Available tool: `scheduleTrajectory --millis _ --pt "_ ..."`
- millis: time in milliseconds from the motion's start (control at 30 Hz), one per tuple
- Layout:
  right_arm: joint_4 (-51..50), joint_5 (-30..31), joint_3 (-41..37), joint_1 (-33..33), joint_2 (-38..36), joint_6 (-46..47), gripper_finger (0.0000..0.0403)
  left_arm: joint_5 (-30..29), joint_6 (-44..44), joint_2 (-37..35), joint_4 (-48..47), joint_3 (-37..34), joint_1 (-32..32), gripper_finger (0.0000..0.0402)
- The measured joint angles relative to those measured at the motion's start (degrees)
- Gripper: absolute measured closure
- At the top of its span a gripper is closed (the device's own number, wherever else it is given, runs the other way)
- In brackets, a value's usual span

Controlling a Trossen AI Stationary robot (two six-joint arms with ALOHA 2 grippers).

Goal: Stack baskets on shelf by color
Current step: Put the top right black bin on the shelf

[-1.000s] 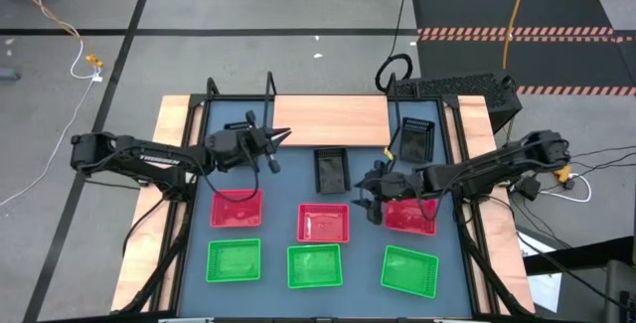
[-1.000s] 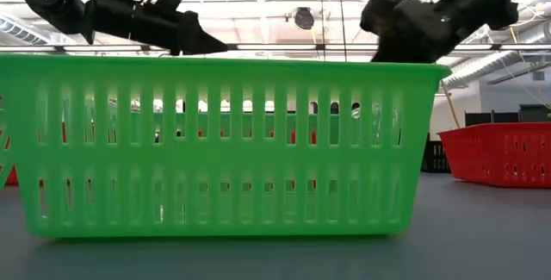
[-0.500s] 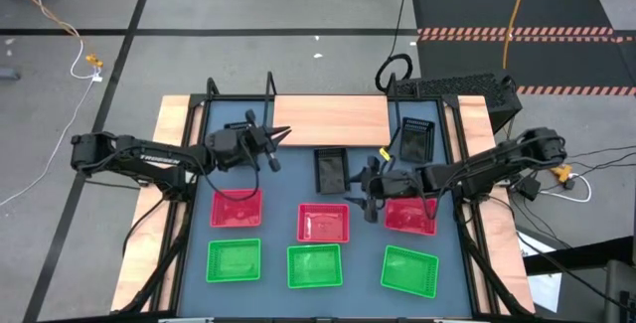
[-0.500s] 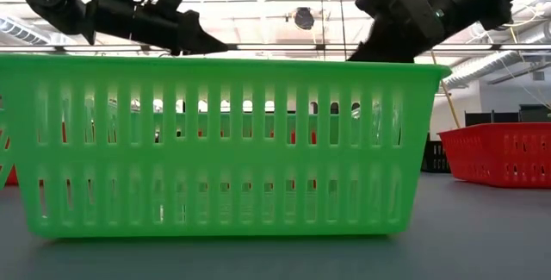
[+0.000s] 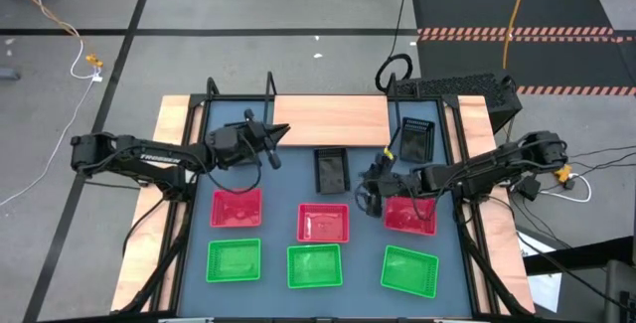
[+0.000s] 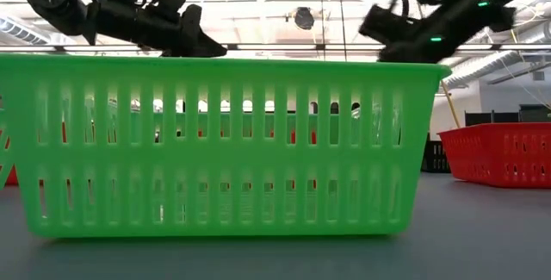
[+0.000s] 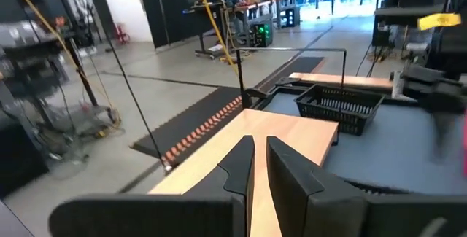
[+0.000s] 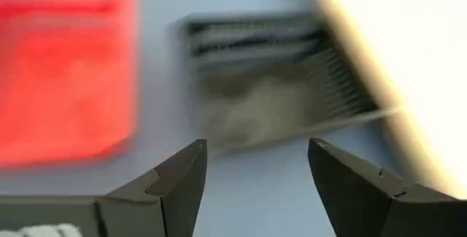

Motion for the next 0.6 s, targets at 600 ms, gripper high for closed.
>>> scheduleTrajectory --millis 600 --pt "8.4 12.6 0.0 -2.5 -11.2 -14.5 0.0183 0.2 17.3 4.3 20.8 0.0 -3.1 0.0360"
